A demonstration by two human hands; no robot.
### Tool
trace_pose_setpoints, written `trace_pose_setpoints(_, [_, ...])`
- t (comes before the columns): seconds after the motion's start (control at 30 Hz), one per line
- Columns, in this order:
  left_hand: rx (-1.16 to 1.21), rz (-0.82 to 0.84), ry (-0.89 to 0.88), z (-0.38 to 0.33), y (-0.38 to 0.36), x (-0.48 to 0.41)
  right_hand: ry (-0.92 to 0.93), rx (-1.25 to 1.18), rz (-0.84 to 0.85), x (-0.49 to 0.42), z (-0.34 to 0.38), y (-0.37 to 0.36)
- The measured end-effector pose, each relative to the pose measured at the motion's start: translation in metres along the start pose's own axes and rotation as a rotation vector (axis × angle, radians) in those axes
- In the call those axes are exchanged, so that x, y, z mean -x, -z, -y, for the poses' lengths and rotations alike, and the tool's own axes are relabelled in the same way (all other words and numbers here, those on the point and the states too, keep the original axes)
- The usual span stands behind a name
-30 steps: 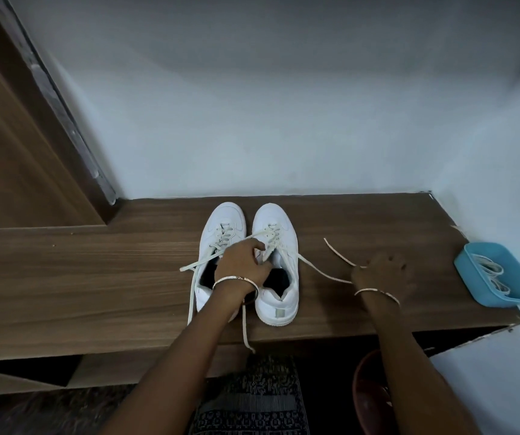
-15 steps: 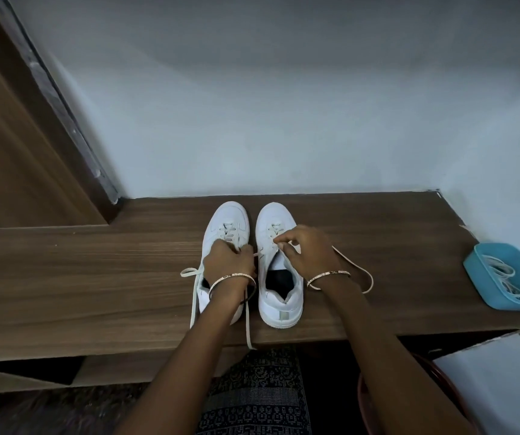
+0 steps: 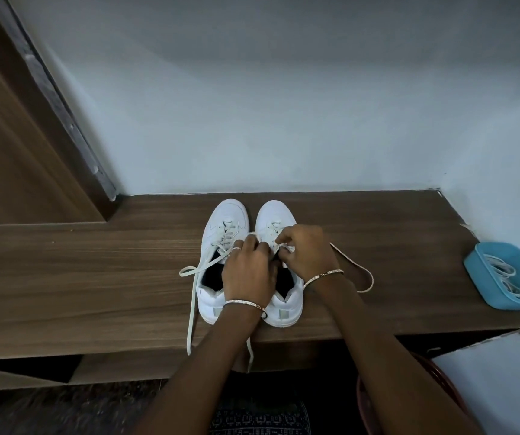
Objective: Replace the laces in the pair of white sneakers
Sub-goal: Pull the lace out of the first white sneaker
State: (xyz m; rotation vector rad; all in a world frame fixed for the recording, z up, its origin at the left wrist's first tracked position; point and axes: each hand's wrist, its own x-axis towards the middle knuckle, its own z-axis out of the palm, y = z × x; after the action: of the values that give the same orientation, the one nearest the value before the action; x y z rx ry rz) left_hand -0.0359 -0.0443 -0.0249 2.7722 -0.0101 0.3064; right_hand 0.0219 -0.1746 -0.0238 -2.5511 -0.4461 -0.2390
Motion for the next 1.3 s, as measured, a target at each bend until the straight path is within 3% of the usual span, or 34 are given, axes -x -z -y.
trace_pose_setpoints(0.2, [0.101,-0.007,0.125,0.006,-0.005,-0.002,0.072,-0.009,-0.076,0.003,-0.006,-0.003])
trace_pose_setpoints(0.3, [0.150,-0.036,0.145,0.005,-0.006,-0.002,0.096,-0.128,-0.132,0.008,-0.011,-0.006])
trace_pose_setpoints(0.53, [0.230,-0.092,0.165,0.005,-0.009,-0.003,-0.333,-0.532,-0.264,0.018,-0.016,-0.020])
trace_pose_setpoints(0.63, [0.210,-0.071,0.157,0.005,-0.010,-0.005,-0.515,-0.591,-0.351,0.012,-0.013,-0.026])
trace_pose_setpoints(0.77, [0.193,-0.053,0.148,0.005,-0.010,-0.006,-0.495,-0.439,-0.466,0.004,-0.008,-0.026])
trace_pose_setpoints(0.97, [0.146,-0.035,0.136,0.002,-0.007,-0.007,-0.357,0.065,-0.533,0.001,-0.022,-0.015])
trace_pose_setpoints(1.07, [0.138,-0.032,0.127,0.002,-0.007,-0.009,-0.436,0.125,-0.494,-0.004,-0.035,-0.001])
trace_pose_setpoints(1.17, [0.135,-0.031,0.128,0.001,-0.007,-0.009,-0.621,-0.218,-0.555,-0.013,-0.045,0.011])
trace_pose_setpoints(1.3, [0.136,-0.028,0.141,0.001,-0.007,-0.010,-0.957,-0.961,-0.618,-0.021,-0.051,0.031])
